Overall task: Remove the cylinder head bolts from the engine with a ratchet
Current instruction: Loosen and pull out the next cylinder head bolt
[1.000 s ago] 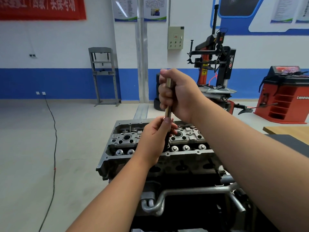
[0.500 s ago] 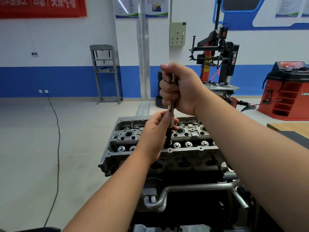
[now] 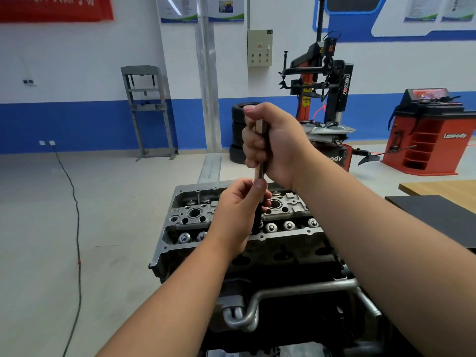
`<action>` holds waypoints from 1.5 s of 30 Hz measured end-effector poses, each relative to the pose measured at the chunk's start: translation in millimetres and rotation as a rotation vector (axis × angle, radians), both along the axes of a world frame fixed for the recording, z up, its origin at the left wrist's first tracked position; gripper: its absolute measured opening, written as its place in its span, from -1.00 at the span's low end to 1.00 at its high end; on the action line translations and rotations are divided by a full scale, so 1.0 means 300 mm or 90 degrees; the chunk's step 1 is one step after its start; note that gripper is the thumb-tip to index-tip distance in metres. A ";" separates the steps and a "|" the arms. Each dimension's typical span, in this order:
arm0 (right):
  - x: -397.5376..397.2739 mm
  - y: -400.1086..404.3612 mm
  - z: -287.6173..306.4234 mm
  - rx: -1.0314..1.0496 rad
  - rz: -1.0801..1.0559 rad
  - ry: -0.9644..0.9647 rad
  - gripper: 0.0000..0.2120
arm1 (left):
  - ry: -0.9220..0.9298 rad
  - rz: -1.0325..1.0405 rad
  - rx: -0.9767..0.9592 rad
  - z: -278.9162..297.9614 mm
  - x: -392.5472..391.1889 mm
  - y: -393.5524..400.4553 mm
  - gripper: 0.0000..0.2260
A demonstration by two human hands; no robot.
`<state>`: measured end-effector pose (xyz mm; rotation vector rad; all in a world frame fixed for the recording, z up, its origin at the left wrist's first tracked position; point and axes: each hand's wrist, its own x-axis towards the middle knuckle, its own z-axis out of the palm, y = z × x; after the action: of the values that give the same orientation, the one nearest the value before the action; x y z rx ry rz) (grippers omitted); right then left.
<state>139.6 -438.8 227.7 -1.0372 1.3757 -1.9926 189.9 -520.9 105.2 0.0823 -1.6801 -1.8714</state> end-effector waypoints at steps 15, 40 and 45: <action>0.040 -0.049 -0.001 0.013 -0.052 0.034 -0.64 | 0.027 -0.019 -0.078 -0.018 0.013 -0.005 -0.65; 0.074 -0.085 0.004 -0.033 -0.344 0.078 -0.74 | -0.003 0.013 0.020 0.002 -0.002 -0.017 -0.57; 0.054 -0.078 0.010 -0.035 -0.180 -0.015 -0.61 | 0.000 -0.054 -0.016 -0.005 0.005 -0.015 -0.66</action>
<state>155.9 -462.1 230.7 -0.8788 1.5347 -2.2475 191.3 -525.3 103.6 0.0009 -1.7302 -1.9115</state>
